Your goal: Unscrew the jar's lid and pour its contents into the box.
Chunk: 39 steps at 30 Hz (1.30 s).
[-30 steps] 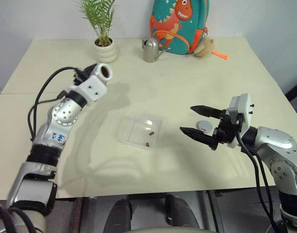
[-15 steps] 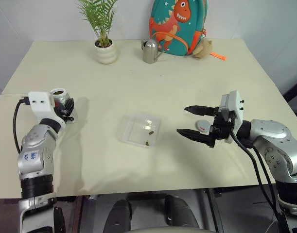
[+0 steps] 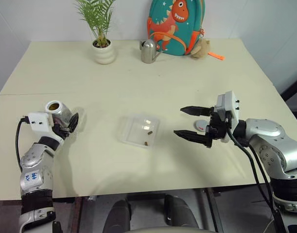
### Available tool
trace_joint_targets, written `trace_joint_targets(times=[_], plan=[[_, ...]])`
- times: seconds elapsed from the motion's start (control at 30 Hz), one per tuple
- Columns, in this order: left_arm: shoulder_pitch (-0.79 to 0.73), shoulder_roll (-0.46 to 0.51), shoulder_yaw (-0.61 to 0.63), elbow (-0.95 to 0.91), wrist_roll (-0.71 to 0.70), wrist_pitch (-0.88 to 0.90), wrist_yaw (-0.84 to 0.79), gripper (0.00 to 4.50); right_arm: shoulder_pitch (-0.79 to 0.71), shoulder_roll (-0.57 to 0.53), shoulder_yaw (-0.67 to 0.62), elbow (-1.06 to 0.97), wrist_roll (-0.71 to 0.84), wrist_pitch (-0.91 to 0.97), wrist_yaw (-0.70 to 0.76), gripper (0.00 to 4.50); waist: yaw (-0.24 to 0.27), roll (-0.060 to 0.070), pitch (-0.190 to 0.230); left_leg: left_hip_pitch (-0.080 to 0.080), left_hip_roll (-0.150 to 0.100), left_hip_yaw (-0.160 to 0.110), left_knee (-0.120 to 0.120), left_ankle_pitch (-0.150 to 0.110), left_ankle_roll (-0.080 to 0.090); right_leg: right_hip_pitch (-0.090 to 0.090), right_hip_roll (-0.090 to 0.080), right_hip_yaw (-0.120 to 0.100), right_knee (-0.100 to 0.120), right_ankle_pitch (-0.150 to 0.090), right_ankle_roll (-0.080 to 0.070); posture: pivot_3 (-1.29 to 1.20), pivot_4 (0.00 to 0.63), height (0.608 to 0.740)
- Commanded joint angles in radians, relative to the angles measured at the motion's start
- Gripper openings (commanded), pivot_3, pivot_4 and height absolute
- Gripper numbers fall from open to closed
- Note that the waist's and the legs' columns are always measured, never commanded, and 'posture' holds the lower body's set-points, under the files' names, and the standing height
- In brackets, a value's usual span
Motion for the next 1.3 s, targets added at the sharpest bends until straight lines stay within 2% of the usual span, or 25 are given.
trace_joint_targets(times=[0.03, 0.2, 0.23, 0.33, 0.43, 0.53, 0.7, 0.8, 0.9, 1.07, 1.23, 1.3], plan=[[0.062, 0.086, 0.039, -0.083, -0.015, -0.022, -0.093, 4.46, -0.009, -0.010, -0.015, -0.018, 0.002, -0.027, 0.022, 4.50, -0.002, 0.000, 0.000, 0.000, 0.000, 0.000, 0.000, 0.000, 0.000, 0.000, 0.000, 0.000, 0.000, 0.000, 0.000, 0.00, 0.150, 0.740], [0.156, 0.232, 0.085, -0.075, -0.003, -0.071, -0.225, 4.46, 0.001, -0.032, -0.029, -0.026, 0.003, -0.057, 0.079, 4.50, 0.000, 0.000, 0.000, 0.000, 0.000, 0.001, -0.001, -0.001, 0.000, -0.001, 0.000, 0.000, -0.001, -0.001, -0.002, 0.00, 0.150, 0.740], [0.193, 0.279, 0.086, -0.069, -0.008, -0.047, -0.290, 4.46, 0.006, -0.041, -0.034, -0.030, 0.004, -0.067, 0.096, 4.50, 0.000, 0.000, 0.000, 0.000, 0.001, 0.001, -0.001, -0.001, 0.000, -0.001, 0.000, 0.000, -0.002, -0.002, -0.004, 0.00, 0.150, 0.740], [0.271, 0.360, 0.103, -0.021, 0.006, -0.122, -0.413, 4.46, 0.016, -0.057, -0.048, -0.027, 0.004, -0.091, 0.119, 4.50, 0.000, 0.000, 0.000, 0.000, 0.001, 0.002, -0.001, -0.002, 0.000, -0.001, -0.001, 0.000, -0.003, -0.005, -0.008, 0.00, 0.150, 0.740], [0.287, 0.414, 0.127, 0.031, 0.017, -0.197, -0.471, 4.46, 0.033, -0.067, -0.051, -0.013, -0.025, -0.159, 0.156, 4.50, 0.002, 0.000, 0.000, 0.000, 0.001, 0.003, -0.001, -0.003, 0.000, -0.001, -0.001, -0.001, -0.003, -0.010, -0.018, 0.00, 0.150, 0.740], [0.308, 0.453, 0.116, 0.008, 0.029, -0.285, -0.554, 4.46, 0.033, -0.077, -0.062, 0.001, -0.039, -0.194, 0.177, 4.50, 0.001, 0.000, 0.000, 0.000, 0.002, 0.003, -0.001, -0.004, -0.001, -0.001, -0.001, -0.001, -0.003, -0.010, -0.018, 0.00, 0.150, 0.740], [0.411, 0.458, 0.070, -0.221, -0.030, -0.329, -0.705, 4.46, 0.039, -0.153, -0.093, 0.007, 0.016, -0.100, 0.211, 4.50, -0.001, 0.000, 0.000, 0.000, 0.002, 0.005, -0.001, -0.005, 0.000, -0.002, -0.002, 0.000, -0.003, -0.010, -0.018, 0.00, 0.150, 0.740], [0.417, 0.428, 0.008, -0.409, -0.115, -0.227, -0.704, 4.46, 0.069, -0.168, -0.120, 0.015, 0.008, -0.119, 0.221, 4.50, 0.003, 0.000, 0.000, 0.000, 0.004, 0.006, -0.001, -0.007, 0.000, -0.002, -0.001, 0.000, -0.003, -0.011, -0.019, 0.00, 0.150, 0.740], [0.347, 0.413, -0.069, -0.510, -0.154, -0.135, -0.680, 4.46, 0.105, -0.187, -0.142, 0.009, 0.004, -0.130, 0.236, 4.50, 0.006, 0.000, 0.000, 0.000, 0.004, 0.006, -0.001, -0.007, 0.001, -0.002, -0.001, 0.000, -0.003, -0.011, -0.019, 0.00, 0.150, 0.740], [0.160, 0.390, -0.160, -0.466, -0.132, -0.072, -0.663, 4.46, 0.164, -0.224, -0.187, 0.004, -0.010, -0.148, 0.243, 4.50, 0.000, 0.001, 0.000, 0.001, 0.004, 0.007, 0.001, -0.006, 0.002, -0.001, 0.000, 0.001, -0.001, -0.010, -0.018, 0.00, 0.150, 0.740], [0.062, 0.358, -0.230, -0.402, -0.096, -0.050, -0.665, 4.46, 0.207, -0.233, -0.238, 0.001, -0.023, -0.167, 0.218, 4.50, -0.002, 0.001, 0.000, 0.003, 0.004, 0.010, 0.000, -0.007, 0.003, -0.001, 0.000, 0.003, -0.002, -0.008, -0.014, 0.00, 0.150, 0.740], [0.038, 0.344, -0.235, -0.398, -0.094, -0.037, -0.649, 4.46, 0.218, -0.230, -0.248, -0.004, -0.018, -0.165, 0.212, 4.50, 0.000, 0.001, 0.000, 0.003, 0.004, 0.010, 0.000, -0.007, 0.003, -0.001, 0.001, 0.003, -0.002, -0.002, -0.004, 0.00, 0.150, 0.740]])
